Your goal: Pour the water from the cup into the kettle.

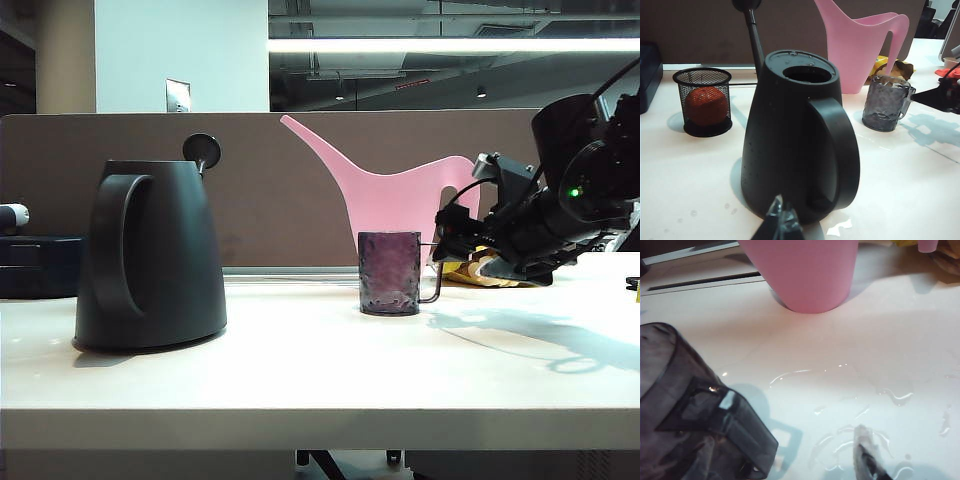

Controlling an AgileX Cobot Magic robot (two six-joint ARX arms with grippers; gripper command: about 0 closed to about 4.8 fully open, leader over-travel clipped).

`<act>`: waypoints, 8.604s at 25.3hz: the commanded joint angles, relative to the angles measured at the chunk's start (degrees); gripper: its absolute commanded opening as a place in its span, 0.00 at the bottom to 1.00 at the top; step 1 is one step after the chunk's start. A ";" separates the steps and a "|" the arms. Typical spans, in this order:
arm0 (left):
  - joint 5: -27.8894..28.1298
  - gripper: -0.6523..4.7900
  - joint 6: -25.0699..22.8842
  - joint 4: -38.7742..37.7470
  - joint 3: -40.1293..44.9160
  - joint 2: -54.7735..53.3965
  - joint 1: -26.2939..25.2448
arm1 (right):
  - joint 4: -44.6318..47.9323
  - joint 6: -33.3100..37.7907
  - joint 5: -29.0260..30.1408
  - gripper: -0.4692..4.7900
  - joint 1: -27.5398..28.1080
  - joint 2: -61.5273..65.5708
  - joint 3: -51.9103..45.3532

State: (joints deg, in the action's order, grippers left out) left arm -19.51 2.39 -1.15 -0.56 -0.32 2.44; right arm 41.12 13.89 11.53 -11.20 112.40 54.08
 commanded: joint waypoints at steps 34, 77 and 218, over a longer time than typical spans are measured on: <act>1.73 0.11 -0.46 0.39 -0.17 -0.04 -0.02 | 0.70 1.51 -3.10 0.33 -2.16 8.37 8.63; 1.68 0.11 -0.22 -1.44 -0.15 -0.04 -0.02 | -38.45 -15.23 -9.35 0.08 -8.52 -24.72 20.39; -5.22 0.11 -0.02 -3.87 -0.17 -0.07 0.00 | -48.76 -62.51 -47.01 0.08 -36.65 -4.83 60.37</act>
State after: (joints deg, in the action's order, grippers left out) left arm -24.49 2.39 -6.15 -0.56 -0.32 2.44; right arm -5.80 -54.54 -34.94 -48.75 108.84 114.04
